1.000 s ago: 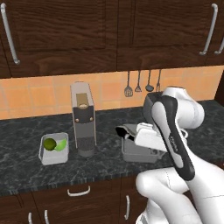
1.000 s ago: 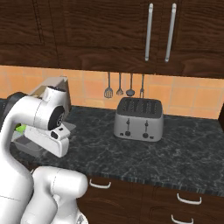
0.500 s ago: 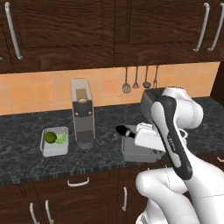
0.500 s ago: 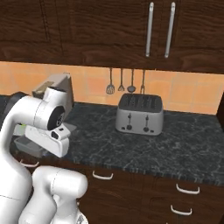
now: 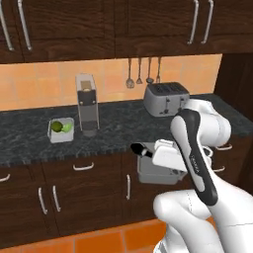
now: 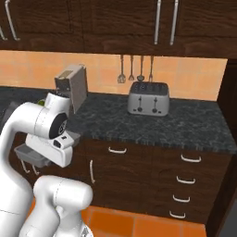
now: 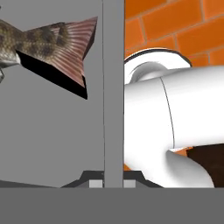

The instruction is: Take the meat container that has the fish and place it on the second highest rack of the freezer. Then take the vegetable container that has the lemon wedge and lime and place it on the highest rack of the freezer.

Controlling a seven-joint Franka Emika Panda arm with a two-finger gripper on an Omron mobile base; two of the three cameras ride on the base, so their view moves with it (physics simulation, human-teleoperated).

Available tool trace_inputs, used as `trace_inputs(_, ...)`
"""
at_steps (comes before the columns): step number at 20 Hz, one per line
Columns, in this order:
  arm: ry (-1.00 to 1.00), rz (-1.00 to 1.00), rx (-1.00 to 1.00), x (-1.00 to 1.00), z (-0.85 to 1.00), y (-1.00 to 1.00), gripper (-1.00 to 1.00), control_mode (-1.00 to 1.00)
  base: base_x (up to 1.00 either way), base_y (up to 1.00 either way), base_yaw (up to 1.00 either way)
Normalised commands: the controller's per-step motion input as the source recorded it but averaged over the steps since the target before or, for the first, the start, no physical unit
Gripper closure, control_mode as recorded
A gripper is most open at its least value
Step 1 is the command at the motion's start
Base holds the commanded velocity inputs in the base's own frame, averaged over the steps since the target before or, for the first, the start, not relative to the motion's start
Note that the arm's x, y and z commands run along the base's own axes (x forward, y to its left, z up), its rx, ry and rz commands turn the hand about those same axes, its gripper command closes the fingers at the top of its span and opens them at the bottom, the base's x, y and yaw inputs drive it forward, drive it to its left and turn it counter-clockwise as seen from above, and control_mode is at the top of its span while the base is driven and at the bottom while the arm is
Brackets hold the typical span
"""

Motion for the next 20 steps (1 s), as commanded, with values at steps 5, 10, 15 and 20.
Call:
trace_inputs(5,0.0,0.0,0.0,0.0,0.0,0.0,1.0,1.0,-0.32,0.0,-0.36)
trace_inputs(10,0.0,0.0,0.0,0.0,0.0,0.0,1.0,1.0,-0.01,0.09,-0.57)
trace_inputs(15,0.0,0.0,0.0,0.0,0.0,0.0,1.0,1.0,0.0,0.15,-0.6)
trace_inputs(20,0.0,0.0,0.0,0.0,0.0,0.0,1.0,1.0,0.0,0.07,-0.55)
